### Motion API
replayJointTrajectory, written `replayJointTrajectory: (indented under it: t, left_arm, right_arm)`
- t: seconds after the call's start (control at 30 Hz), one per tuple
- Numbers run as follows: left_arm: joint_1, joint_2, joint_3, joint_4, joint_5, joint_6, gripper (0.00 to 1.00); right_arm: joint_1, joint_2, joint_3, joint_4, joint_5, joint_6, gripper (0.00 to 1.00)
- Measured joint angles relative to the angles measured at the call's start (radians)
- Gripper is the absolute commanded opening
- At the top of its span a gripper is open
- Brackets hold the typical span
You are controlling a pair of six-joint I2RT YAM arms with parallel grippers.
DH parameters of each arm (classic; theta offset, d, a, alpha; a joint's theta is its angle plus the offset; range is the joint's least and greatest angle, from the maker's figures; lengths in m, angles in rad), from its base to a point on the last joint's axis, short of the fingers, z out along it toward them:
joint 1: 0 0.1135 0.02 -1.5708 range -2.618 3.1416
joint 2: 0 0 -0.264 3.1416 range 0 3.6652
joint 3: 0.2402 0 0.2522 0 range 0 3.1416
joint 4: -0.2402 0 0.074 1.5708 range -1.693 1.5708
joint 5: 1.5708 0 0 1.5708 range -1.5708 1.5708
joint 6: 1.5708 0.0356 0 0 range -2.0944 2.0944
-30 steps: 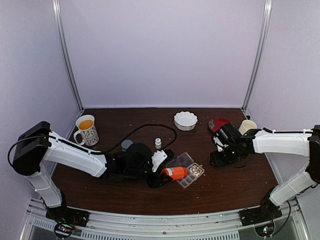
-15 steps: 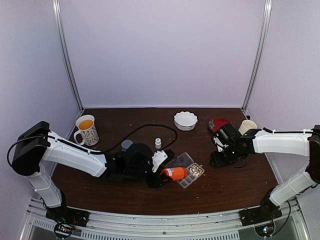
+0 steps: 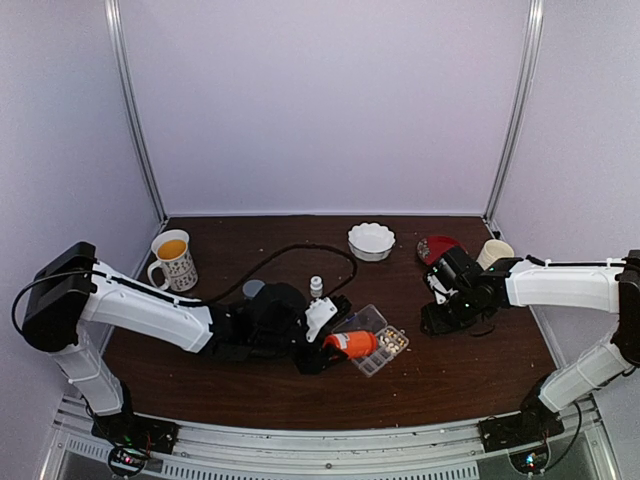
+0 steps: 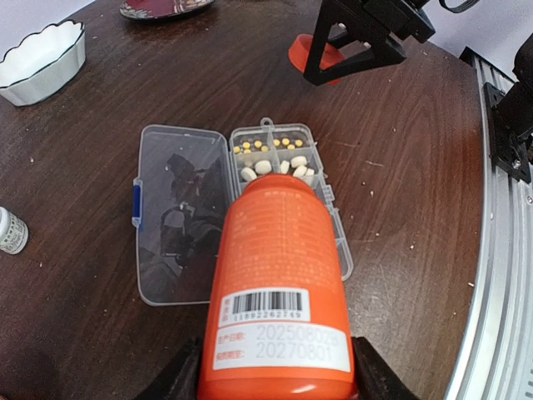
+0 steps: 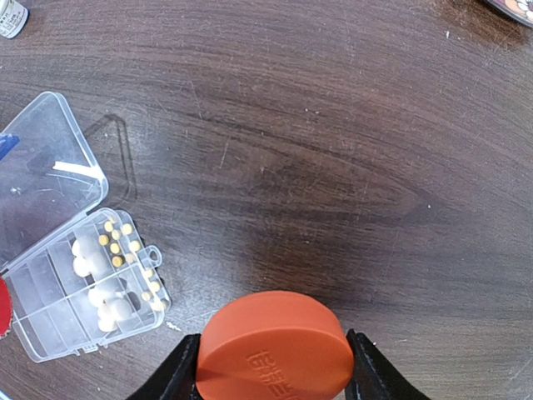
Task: Sort the pills into containers
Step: Pour the pill into the compartment of the pill container.
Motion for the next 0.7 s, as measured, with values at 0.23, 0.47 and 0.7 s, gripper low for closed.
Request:
replayJointTrajectory:
  t: [0.23,0.47,0.7]
  left_arm:
    - [-0.001,0.006,0.002,-0.012,-0.002,0.002,0.0]
    - [-0.001,0.006,0.015,-0.024,-0.009,0.003,0.0]
    - [-0.004,0.039,0.014,-0.007,0.006,-0.006,0.0]
  right_arm:
    - [0.0,0.0,0.0,0.0,0.0,0.0,0.0]
    - [0.0,0.0,0.0,-0.002,0.0,0.0,0.0]
    - [0.0,0.0,0.0,-0.002,0.0,0.0,0.0]
